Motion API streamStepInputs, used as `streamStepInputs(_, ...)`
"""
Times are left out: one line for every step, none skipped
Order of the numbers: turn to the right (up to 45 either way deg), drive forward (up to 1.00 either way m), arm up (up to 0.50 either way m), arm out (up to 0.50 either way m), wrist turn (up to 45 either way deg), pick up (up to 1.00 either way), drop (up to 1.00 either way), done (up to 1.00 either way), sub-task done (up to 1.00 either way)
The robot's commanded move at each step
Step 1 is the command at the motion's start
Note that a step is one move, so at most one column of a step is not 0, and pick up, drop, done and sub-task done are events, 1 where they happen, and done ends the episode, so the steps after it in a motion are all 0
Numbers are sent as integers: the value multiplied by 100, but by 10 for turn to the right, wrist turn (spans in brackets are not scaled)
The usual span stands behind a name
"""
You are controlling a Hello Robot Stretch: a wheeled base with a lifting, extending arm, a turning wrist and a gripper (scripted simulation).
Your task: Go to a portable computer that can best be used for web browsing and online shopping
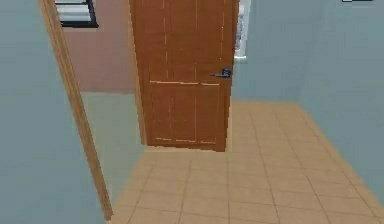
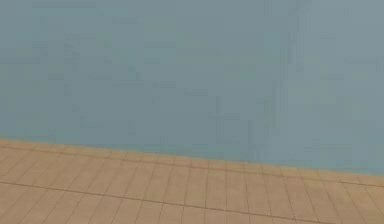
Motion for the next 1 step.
streamStepInputs(-30, 0, 0, 0, 0, 0, 0, 0, 0)
